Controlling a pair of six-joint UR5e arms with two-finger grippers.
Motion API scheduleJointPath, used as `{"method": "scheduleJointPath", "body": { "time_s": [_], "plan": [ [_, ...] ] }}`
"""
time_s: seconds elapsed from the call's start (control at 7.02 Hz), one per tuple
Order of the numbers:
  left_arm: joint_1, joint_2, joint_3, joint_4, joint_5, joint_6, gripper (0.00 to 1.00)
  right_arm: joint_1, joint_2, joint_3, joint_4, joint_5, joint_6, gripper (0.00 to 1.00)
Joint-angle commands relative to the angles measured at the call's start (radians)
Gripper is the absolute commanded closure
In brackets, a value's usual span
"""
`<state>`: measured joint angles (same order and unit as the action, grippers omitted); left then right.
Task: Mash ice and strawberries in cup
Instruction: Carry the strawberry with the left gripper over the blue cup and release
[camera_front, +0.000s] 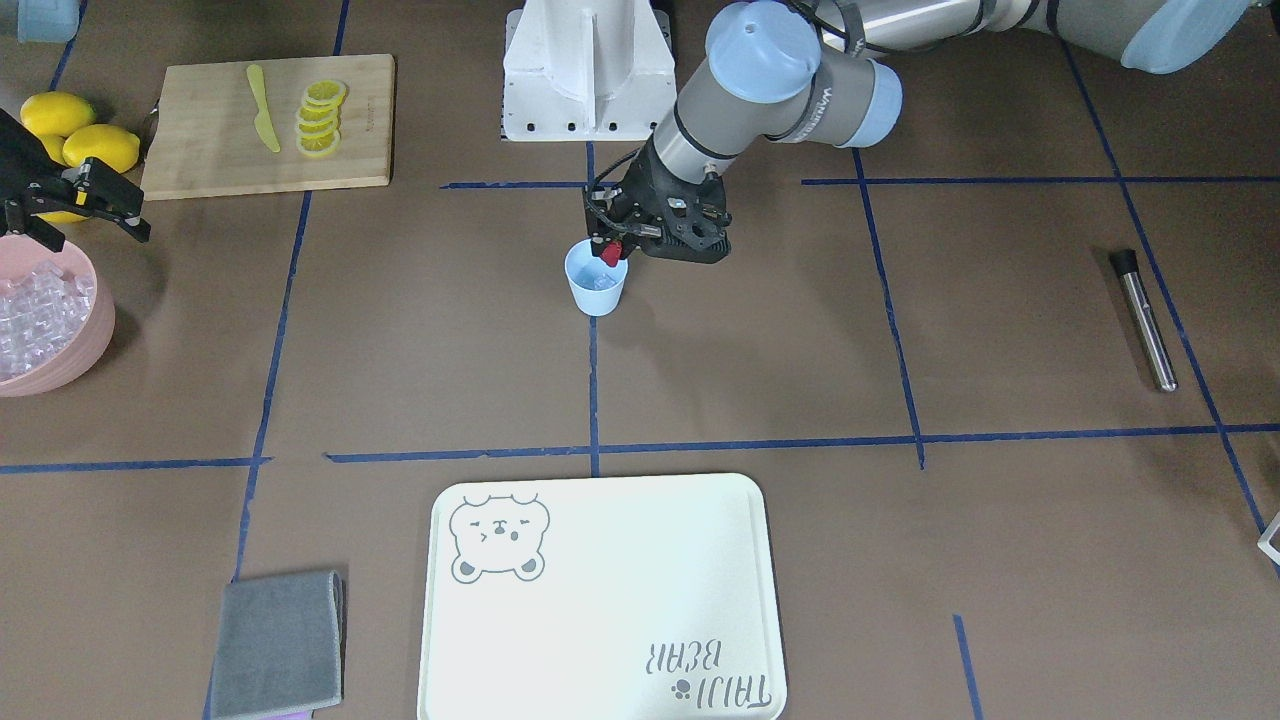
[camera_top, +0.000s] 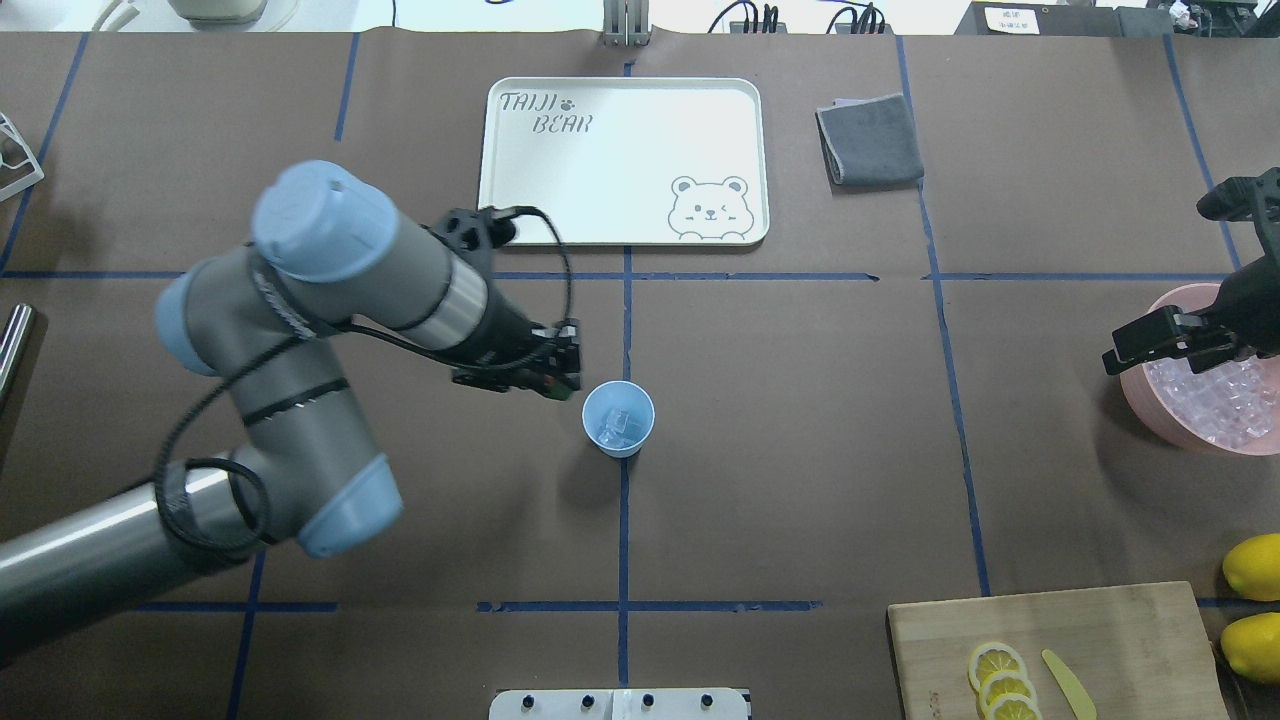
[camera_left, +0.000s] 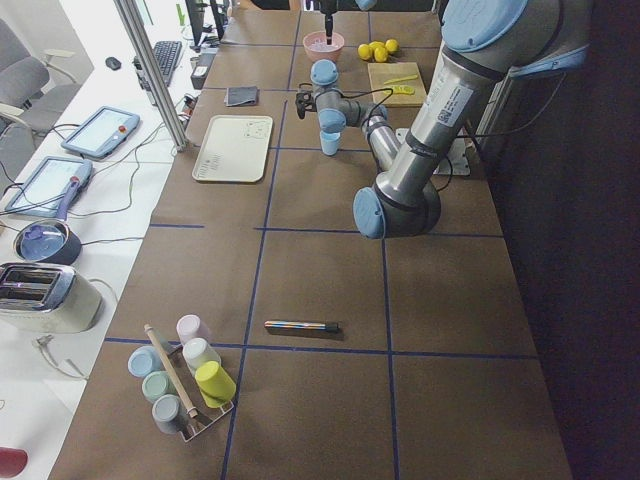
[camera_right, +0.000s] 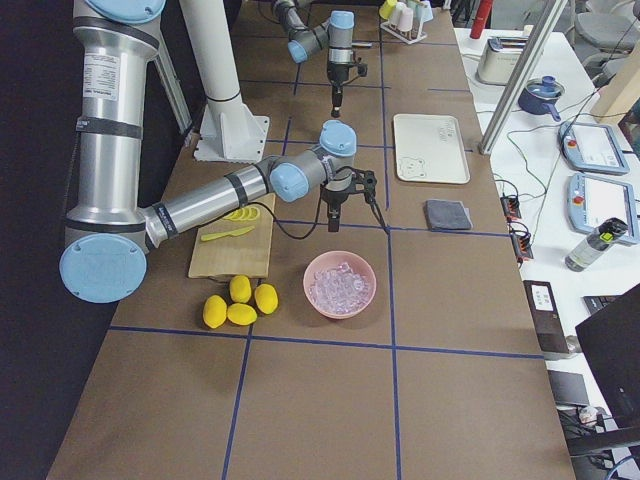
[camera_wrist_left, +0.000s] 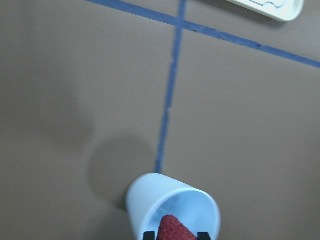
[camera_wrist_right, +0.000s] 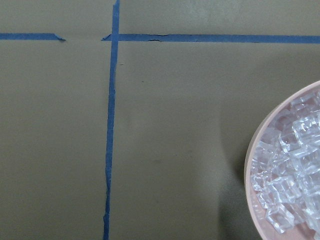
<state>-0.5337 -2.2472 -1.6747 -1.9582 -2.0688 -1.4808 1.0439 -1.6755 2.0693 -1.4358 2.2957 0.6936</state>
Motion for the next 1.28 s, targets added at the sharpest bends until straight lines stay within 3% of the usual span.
{"method": "scheduleJointPath", "body": {
  "time_s": [0.0, 0.28, 0.43, 0.57, 0.71, 1.14],
  "plan": [
    [0.012, -0.009, 0.001, 0.012, 0.012, -0.001, 0.99, 0.002, 0.000, 0.000, 0.000, 0.001, 0.000, 0.01],
    [0.011, -0.003, 0.001, 0.010, 0.016, 0.005, 0.91, 0.002, -0.004, 0.003, 0.000, 0.001, 0.000, 0.01],
    [0.012, -0.003, 0.001, 0.009, 0.039, 0.005, 0.77, 0.002, -0.006, 0.003, 0.000, 0.001, 0.000, 0.01],
    [0.012, -0.002, 0.001, 0.009, 0.039, 0.007, 0.46, 0.002, -0.007, 0.003, 0.000, 0.001, 0.000, 0.01],
    [0.012, -0.002, 0.001, 0.009, 0.042, 0.007, 0.31, 0.005, -0.010, 0.003, 0.000, 0.001, -0.002, 0.01],
    [0.002, 0.036, -0.039, 0.012, 0.041, 0.010, 0.28, 0.016, -0.012, 0.002, 0.000, 0.001, -0.005, 0.01]
  ]
}}
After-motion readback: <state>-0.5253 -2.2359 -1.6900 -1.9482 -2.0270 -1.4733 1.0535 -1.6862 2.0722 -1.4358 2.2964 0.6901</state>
